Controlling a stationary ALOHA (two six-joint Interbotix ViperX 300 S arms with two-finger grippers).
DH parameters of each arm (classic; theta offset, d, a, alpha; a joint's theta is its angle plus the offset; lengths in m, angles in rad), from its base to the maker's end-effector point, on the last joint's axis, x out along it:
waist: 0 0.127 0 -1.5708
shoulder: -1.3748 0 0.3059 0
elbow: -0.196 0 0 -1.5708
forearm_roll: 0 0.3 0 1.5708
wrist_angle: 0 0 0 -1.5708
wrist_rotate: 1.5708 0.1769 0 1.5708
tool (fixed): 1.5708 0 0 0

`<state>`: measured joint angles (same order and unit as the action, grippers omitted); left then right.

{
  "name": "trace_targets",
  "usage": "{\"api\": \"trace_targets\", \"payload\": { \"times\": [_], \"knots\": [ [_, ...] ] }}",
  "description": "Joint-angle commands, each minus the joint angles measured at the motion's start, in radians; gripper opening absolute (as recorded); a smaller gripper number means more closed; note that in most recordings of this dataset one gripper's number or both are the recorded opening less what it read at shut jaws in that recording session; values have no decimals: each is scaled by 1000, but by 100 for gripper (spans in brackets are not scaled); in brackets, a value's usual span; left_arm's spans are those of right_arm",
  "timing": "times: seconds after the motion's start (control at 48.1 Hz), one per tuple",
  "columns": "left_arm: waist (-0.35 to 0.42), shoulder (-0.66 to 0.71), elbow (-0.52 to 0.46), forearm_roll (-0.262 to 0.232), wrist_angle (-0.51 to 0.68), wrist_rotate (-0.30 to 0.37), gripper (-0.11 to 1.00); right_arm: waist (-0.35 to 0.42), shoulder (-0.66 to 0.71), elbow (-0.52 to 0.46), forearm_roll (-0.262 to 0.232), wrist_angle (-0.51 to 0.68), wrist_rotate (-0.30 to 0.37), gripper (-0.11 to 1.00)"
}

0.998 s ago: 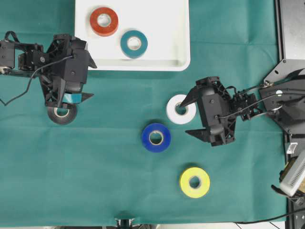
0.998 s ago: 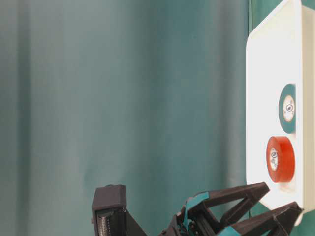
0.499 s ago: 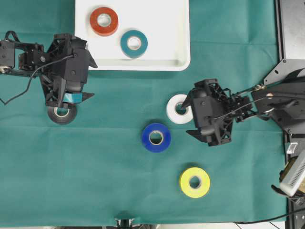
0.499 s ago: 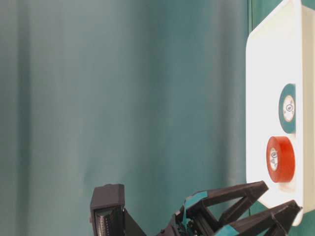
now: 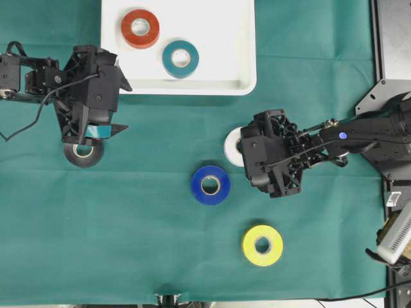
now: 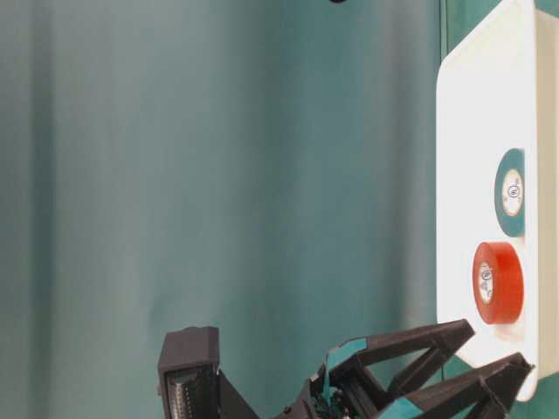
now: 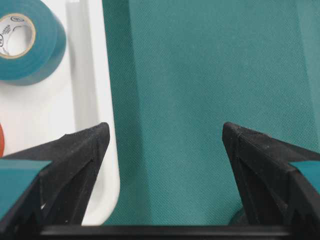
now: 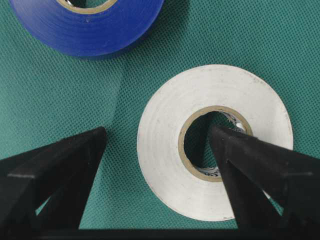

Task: Put the tape alternately from left to right into the white case.
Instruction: 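Move the right gripper onto the white tape roll and grasp it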

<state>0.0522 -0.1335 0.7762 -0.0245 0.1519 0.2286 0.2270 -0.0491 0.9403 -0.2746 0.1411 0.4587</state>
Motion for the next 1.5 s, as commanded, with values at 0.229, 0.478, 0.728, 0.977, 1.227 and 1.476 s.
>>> {"api": "trace_targets", "payload": {
  "times": [0.229, 0.478, 0.728, 0.977, 1.227, 1.476],
  "knots": [
    [-3, -12, -17, -3, -8, 0, 100, -2, -8, -21, -3, 11, 2, 34],
    [-3, -11, -15, -3, -8, 0, 100, 0, -18, -28, -3, 12, 3, 3],
    [-3, -12, -15, -2, -8, 0, 100, -2, -26, -35, 2, 21, 6, 3],
    [-3, -12, -15, -3, -8, 0, 100, 2, -115, -84, 2, 114, 6, 3],
    [-3, -11, -15, -2, -8, 0, 100, 2, -155, -114, -3, 170, 5, 3],
    [-3, -12, -18, -2, -8, 0, 100, -48, -153, -129, -6, 166, 5, 3]
  ]
}}
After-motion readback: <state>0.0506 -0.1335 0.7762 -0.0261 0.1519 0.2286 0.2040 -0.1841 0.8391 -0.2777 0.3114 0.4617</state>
